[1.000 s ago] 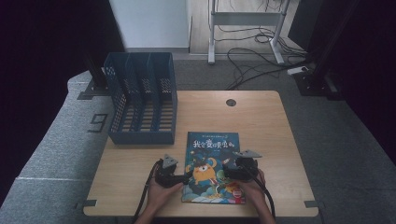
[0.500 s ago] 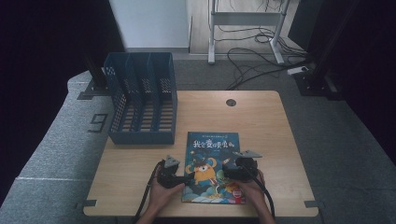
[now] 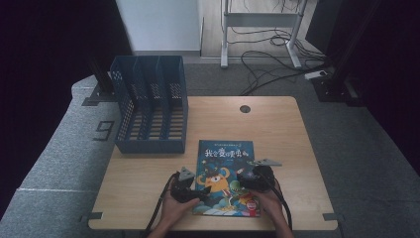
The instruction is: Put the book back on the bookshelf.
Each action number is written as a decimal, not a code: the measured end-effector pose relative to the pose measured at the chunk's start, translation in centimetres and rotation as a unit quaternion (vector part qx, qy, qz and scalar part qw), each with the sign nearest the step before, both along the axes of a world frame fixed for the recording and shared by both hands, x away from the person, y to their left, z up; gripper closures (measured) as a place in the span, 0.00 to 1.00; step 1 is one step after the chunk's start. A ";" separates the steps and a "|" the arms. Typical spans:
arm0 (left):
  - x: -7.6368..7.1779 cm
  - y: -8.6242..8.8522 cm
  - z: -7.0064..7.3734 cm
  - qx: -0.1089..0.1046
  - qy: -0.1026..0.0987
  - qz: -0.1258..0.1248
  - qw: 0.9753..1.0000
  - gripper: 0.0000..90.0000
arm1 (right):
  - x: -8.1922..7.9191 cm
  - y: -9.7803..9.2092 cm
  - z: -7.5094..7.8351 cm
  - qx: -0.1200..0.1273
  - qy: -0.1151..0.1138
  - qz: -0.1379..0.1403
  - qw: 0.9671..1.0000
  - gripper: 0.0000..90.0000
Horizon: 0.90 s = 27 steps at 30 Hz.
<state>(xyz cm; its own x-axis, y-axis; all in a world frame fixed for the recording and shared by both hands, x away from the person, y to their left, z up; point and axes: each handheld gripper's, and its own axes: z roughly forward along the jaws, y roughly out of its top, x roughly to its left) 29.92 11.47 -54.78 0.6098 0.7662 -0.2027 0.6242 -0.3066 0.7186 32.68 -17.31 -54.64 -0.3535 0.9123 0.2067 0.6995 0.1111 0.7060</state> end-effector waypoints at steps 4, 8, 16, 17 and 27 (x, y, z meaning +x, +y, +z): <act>-0.1 -0.2 0.0 -0.002 0.001 -0.005 1.000 0.20 | 0.1 -0.2 0.1 0.010 0.004 0.001 1.000 0.18; -0.3 -0.5 0.0 0.002 -0.001 -0.005 1.000 0.20 | 0.1 -0.6 0.2 0.031 0.013 0.001 0.999 0.18; -0.4 -0.5 0.0 0.003 -0.002 -0.001 1.000 0.18 | -0.1 -1.0 0.9 0.053 0.014 0.004 0.998 0.18; -0.4 -0.5 0.0 0.003 -0.002 -0.001 1.000 0.18 | -0.1 -1.1 0.9 0.063 0.019 0.003 0.998 0.18; -0.4 -0.4 0.0 0.003 -0.002 0.001 1.000 0.18 | 0.0 -2.2 1.2 0.116 0.033 0.004 0.993 0.20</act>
<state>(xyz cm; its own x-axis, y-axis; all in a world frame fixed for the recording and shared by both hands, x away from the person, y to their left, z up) 29.55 11.03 -54.79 0.6083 0.7693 -0.1953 0.6220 -0.3092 0.7194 32.71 -19.48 -53.45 -0.3398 0.8343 0.4341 0.7447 -0.0432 0.6660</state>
